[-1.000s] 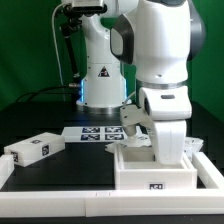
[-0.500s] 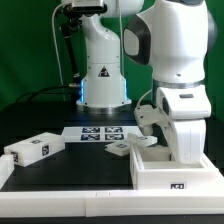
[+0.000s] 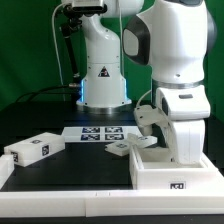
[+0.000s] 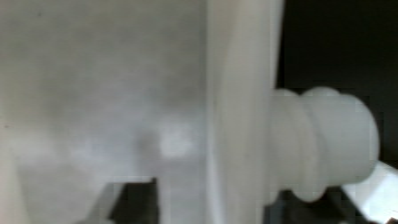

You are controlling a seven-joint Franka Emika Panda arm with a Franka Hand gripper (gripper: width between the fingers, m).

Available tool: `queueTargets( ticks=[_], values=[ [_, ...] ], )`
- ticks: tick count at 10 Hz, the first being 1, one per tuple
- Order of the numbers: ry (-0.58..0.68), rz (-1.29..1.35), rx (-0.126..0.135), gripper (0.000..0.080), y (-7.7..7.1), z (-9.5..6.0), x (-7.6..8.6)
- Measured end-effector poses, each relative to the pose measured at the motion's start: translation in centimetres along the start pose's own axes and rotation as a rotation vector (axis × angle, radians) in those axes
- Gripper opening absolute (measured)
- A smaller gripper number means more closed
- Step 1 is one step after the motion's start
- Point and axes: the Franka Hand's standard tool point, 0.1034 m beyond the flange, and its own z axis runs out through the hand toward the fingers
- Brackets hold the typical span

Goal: Assemble cabinet

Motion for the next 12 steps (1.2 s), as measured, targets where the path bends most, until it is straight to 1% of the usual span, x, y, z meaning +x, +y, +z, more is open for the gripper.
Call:
queueTargets(
  ticks=[1,2,3,4,5,7,8,9,10,11,12],
  values=[
    [0.0,0.0,0.0,0.0417,0.0,0.0,0.0],
    [-0.004,0.003,0.002,0.0618,-0.2,-0.2,-0.3],
    [-0.009,0.022,-0.003,0.0735,-0.6,-0.8,-0.2],
    [-0.013,0.042,-0.01,0.0735,-1.1,-1.4,0.1],
    [-0.015,0.074,-0.029,0.0788,-1.4,-2.4,0.6],
    [-0.015,0.157,-0.075,0.0796,-2.8,-4.4,1.2],
    [-0.005,0.225,-0.104,0.0796,-3.8,-4.8,2.3],
    [0.01,0.266,-0.124,0.0797,-5.0,-4.4,3.9],
    [0.034,0.285,-0.14,0.0797,-5.8,-3.9,5.0],
    [0.053,0.293,-0.148,0.0797,-6.5,-3.2,5.7],
    [0.044,0.291,-0.142,0.0797,-6.3,-3.3,5.3]
  ],
)
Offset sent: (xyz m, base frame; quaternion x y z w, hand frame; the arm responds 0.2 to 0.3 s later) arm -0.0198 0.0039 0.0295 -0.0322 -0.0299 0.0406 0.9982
